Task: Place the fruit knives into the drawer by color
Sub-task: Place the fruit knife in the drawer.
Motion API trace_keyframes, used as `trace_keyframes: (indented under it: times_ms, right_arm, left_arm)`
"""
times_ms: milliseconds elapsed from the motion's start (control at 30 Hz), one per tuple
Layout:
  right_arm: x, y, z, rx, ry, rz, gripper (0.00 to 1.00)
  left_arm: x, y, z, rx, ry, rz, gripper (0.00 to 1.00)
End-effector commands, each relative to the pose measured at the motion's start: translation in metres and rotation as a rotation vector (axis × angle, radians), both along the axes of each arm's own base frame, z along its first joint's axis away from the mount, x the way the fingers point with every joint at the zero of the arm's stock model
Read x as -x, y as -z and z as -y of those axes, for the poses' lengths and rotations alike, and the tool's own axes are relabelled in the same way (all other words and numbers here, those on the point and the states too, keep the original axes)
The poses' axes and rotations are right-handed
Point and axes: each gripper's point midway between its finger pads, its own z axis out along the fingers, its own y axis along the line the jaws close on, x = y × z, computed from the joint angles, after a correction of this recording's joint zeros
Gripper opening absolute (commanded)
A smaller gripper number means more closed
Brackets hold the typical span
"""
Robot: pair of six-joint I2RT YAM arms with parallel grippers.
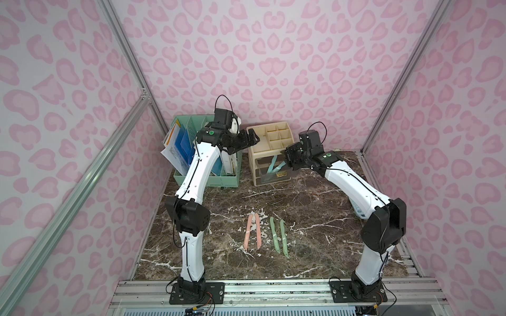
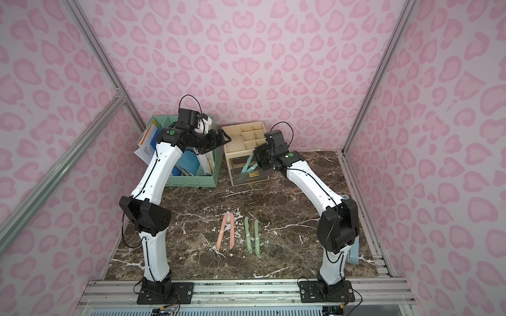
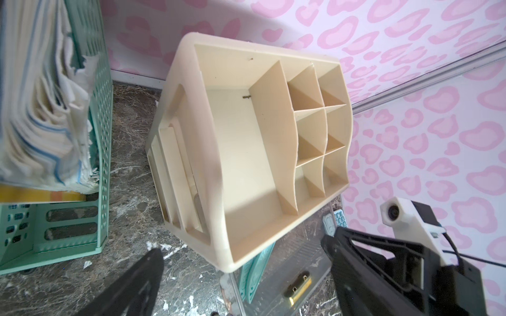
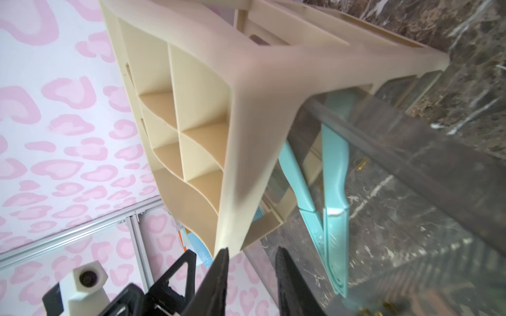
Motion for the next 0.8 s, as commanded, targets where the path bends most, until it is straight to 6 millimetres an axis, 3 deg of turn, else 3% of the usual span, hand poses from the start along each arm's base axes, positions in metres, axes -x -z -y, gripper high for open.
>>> trace_keyframes:
  times_ms: [0,367,400,467,600,767]
  right_arm:
    - [0.012,-0.014,-0.002,-0.014,-0.048,0.056,0.33]
    - [0.089,-0.017,0.022,0.006,-0.153,0.09,0.26]
    - [0.097,-0.003,0.026,0.023,-0.159,0.063,0.25]
    - [0.108,0.006,0.03,0.031,-0.166,0.054,0.24]
    - [0.118,0.027,0.035,0.002,-0.159,0.03,0.21]
    - [0.114,0.04,0.03,0.009,-0.187,0.025,0.15]
  left_arm:
    - [-0.004,0.003,-0.003,-0.01,-0.005,0.002,0.95]
    - [-0.015,0.021,-0.005,-0.021,-0.016,-0.025,0.92]
    - [-0.017,0.021,-0.004,-0.02,-0.015,-0.022,0.92]
    - [-0.02,0.023,-0.005,-0.019,-0.02,-0.023,0.91]
    - [-0.025,0.027,-0.003,-0.016,-0.021,-0.026,0.88]
    - [-0.028,0.03,-0.003,-0.018,-0.022,-0.027,0.86]
